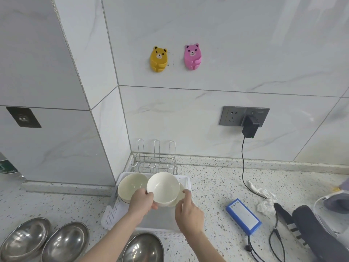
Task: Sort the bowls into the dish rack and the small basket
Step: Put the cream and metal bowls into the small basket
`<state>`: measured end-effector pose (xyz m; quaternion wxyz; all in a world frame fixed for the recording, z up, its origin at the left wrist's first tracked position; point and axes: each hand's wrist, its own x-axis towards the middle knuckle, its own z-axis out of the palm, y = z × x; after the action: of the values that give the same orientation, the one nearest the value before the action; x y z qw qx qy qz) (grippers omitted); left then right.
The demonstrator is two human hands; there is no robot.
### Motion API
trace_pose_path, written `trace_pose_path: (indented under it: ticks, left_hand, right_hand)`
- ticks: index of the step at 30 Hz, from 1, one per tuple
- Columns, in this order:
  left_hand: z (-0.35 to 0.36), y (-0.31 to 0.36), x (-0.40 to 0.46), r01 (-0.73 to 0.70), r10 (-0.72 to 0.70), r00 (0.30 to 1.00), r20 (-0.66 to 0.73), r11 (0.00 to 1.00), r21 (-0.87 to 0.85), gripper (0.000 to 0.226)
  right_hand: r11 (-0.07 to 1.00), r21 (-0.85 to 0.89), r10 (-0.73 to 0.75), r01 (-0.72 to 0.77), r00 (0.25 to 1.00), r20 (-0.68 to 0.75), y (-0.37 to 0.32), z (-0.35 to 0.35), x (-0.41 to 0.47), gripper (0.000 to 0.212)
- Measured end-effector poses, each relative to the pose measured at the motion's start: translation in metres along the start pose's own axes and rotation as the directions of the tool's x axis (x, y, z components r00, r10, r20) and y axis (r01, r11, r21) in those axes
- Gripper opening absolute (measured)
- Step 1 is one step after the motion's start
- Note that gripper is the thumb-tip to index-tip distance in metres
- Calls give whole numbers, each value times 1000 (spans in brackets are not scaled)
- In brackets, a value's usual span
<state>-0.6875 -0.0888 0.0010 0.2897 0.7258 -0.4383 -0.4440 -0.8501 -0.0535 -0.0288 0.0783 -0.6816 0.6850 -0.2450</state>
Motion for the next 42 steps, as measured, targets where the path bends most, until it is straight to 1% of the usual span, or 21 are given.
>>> trace_pose_path:
  ticks: [1,2,3,4,6,8,10,12,18,24,28,31,35,37,39,42]
  left_hand:
    - [2,1,2,-8,8,1000,6,999,31,16]
    - [3,3,4,-13,13,1000,11,998,60,15]
    - [5,4,5,-14,13,1000,15,997,78,15]
    - [6,4,7,-11,10,1000,17,996,88,15]
    - [7,4,9,-11,8,1000,25,994,105,15]
    - [8,3,11,-14,10,999,38,993,114,14]
    - [9,1,13,-12,7,999,46,995,102,14]
    - [11,0,15,-3,-1,999,49,996,89,14]
    - [15,-3,19,8,-11,999,47,998,56,14]
    - [18,-5,24,28,-31,997,64,999,45,15]
    - [20,-7,27,42,-47,995,90,997,57,22]
    - [20,-8,26,16,-20,997,69,998,59,28]
    - [20,-6,23,-38,37,999,15,993,113,27]
    - [19,-5,19,-36,33,999,30,995,92,21]
    - [16,-7,12,-32,31,999,44,999,25,14]
    - [3,-17,-4,-73,74,997,28,996,-47,12]
  right_hand:
    - [1000,17,4,-4,1000,6,2,1,-1,40]
    - [999,22,-24,24,1000,10,5,2,-1,46]
    - [998,-1,-67,67,998,-11,7,3,-2,47]
    - [993,-24,-114,114,993,-24,8,2,-2,45]
    - [987,-37,-159,158,987,-13,5,-5,-2,41]
    - [974,-70,-218,216,975,-35,4,-5,-3,37]
    - [968,-108,-236,228,969,-68,5,-4,-2,38]
    - [966,-128,-234,222,968,-87,5,-3,-1,39]
    - [974,-167,-167,156,984,-55,3,-1,2,41]
    - [980,-169,-117,104,991,-65,1,-2,3,40]
    - [980,-175,-105,90,992,-76,1,-2,2,41]
    - [979,-177,-121,105,989,-87,1,0,2,40]
    - [977,-182,-133,115,987,-90,1,0,2,40]
    - [978,-178,-125,111,989,-74,1,1,3,40]
    - [980,-168,-115,104,992,-58,1,1,3,40]
    - [981,-165,-115,105,992,-53,0,0,1,40]
